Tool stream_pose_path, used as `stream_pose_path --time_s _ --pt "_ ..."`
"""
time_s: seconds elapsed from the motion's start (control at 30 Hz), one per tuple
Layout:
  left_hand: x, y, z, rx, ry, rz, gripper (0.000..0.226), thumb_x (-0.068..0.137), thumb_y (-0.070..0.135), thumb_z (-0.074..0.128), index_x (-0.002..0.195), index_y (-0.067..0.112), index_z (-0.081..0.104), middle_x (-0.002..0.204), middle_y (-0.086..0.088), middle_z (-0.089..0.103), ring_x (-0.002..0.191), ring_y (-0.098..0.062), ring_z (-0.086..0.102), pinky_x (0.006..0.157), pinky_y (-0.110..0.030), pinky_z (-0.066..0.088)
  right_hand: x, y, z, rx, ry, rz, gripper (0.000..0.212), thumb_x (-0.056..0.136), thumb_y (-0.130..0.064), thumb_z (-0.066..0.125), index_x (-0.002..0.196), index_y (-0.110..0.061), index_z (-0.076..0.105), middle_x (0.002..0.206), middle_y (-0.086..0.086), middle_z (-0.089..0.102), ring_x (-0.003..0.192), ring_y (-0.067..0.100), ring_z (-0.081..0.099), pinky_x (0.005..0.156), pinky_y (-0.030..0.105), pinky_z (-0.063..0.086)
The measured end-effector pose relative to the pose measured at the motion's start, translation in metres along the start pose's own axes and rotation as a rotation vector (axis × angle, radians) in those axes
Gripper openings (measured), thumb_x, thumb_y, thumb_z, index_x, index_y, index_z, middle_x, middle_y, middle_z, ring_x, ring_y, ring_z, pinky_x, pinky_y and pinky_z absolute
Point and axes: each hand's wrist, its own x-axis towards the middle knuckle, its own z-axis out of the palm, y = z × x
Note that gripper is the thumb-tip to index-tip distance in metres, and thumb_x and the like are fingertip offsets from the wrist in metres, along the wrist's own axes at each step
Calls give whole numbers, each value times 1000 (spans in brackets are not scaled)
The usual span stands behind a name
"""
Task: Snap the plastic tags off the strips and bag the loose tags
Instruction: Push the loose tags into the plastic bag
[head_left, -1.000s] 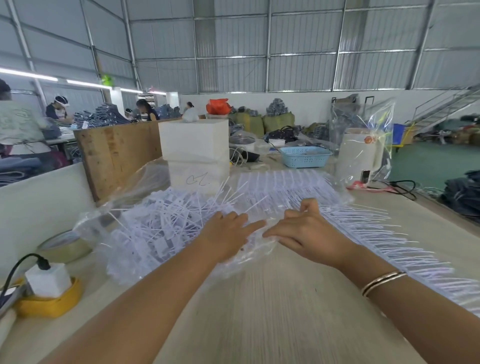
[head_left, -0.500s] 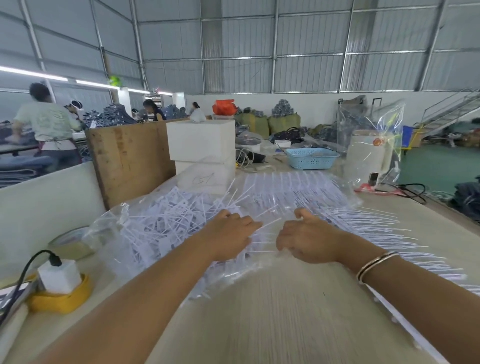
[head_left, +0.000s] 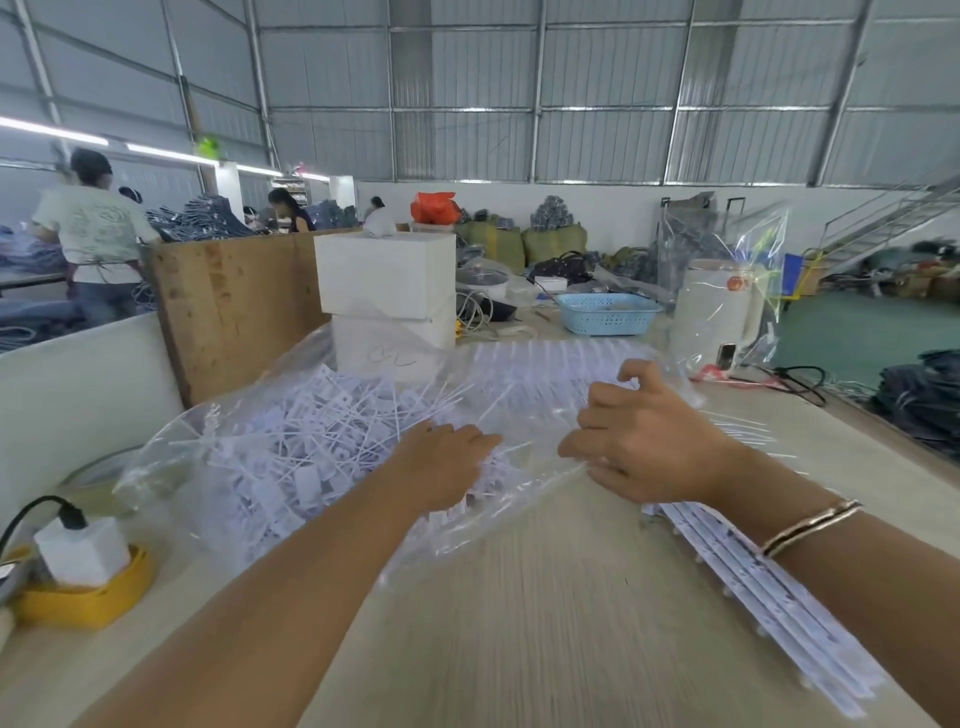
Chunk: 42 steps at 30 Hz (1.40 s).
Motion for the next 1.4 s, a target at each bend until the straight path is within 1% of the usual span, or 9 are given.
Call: stream_pose_path --time_s 0.13,0.33,0.5,0.63,0.73,0.87,1.07,1.27,1.4 --pt "-29 2 -30 -251 93 8 58 94 54 38 147 34 25 152 10 30 132 -16 37 103 -36 35 4 -14 5 269 -107 111 39 76 -32 41 96 -23 73 71 -5 58 71 19 53 81 36 26" --pt "-104 -21 -42 -181 863 -147 34 70 -1 47 86 12 73 84 -4 65 72 -29 60 58 -35 47 72 -77 11 297 160 51 24 85 -24 47 77 -17 68 69 -1 56 65 21 53 70 36 41" --pt "-133 -42 -34 -125 1024 -530 47 66 5 35 110 15 48 116 -8 40 98 -30 40 74 -42 35 132 -124 29 389 170 -59 27 79 -15 65 105 -9 68 113 11 64 104 29 60 93 39 45" --pt "-148 -57 -34 -244 931 -688 52 74 -3 50 123 13 46 124 -12 48 103 -34 49 83 -46 39 163 -150 46 449 21 -7 56 86 -31 63 136 -11 49 149 14 38 136 32 36 114 50 20" --pt "-144 -57 -35 -373 602 -794 35 89 11 47 123 13 41 111 -13 55 85 -29 53 64 -35 36 168 -152 62 412 -36 17 51 87 -37 62 132 -15 54 148 14 39 128 32 46 111 57 24" --pt "-135 -57 -29 -190 195 -875 34 95 18 43 128 14 38 120 -7 55 106 -25 57 75 -32 39 160 -134 80 342 -133 183 44 97 -44 37 138 -31 42 154 0 24 138 21 30 115 47 8" --pt "-130 -61 -38 -360 533 -823 21 96 19 37 76 18 45 64 6 38 67 -24 45 58 -32 32 147 -131 58 472 76 228 33 87 -38 58 114 -20 67 137 9 51 121 29 50 105 44 30" --pt "-124 -71 -56 -386 497 -754 14 99 23 36 92 26 48 70 7 42 67 -22 43 66 -34 34 162 -173 48 558 213 102 36 75 -22 75 105 -5 63 96 13 64 83 32 58 78 41 37" --pt "-131 -87 -71 -407 494 -772 17 99 25 37 95 26 54 83 -2 57 74 -26 51 69 -36 40 176 -174 53 729 171 343 21 96 -24 50 89 -9 61 90 14 63 80 34 59 75 40 33"
